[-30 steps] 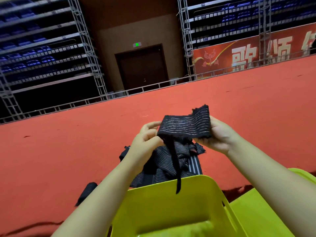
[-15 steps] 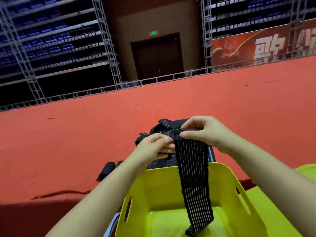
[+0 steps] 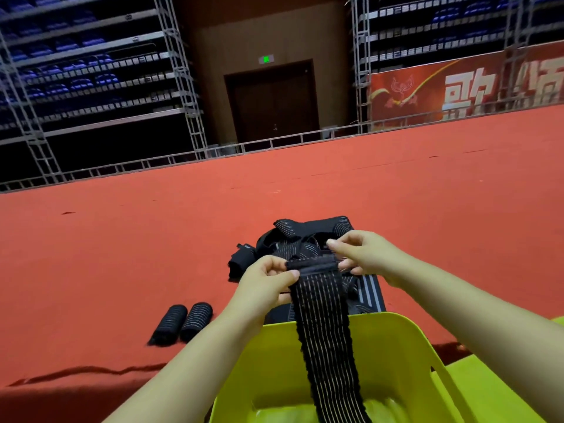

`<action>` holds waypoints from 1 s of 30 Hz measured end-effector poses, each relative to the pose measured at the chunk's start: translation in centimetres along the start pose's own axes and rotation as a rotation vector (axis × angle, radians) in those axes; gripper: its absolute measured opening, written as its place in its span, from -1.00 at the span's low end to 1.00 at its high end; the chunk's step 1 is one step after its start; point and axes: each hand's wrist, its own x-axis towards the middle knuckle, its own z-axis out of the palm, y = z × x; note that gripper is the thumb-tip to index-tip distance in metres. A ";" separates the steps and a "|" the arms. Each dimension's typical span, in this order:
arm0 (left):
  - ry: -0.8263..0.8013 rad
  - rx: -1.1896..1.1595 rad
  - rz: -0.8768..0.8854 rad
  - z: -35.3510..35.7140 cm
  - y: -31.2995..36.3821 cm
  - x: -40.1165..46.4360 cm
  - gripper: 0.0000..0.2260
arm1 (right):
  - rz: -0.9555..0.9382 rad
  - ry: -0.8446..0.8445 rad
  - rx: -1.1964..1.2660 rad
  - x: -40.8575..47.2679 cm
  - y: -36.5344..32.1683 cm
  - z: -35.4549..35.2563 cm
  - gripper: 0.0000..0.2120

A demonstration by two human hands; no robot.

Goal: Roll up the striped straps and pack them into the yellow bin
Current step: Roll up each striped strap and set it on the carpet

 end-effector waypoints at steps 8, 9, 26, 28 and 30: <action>-0.009 -0.025 -0.084 -0.3 -1.5 4.0 -0.89 | 0.195 0.412 -0.219 11.3 6.5 -4.9 -0.74; -0.016 -0.023 -0.087 -0.2 -1.7 4.3 -0.90 | 0.207 0.431 -0.235 12.2 7.1 -5.0 -0.69; -0.034 0.092 -0.100 0.9 -2.5 6.1 -0.93 | 0.074 0.401 0.394 15.0 7.7 -5.8 -0.77; -0.025 0.126 -0.087 1.7 -2.2 6.3 -0.91 | 0.036 0.321 0.584 13.3 5.9 -6.7 -0.75; -0.025 0.128 -0.074 2.4 -1.8 6.2 -0.90 | 0.016 0.262 0.722 11.6 4.3 -7.6 -0.76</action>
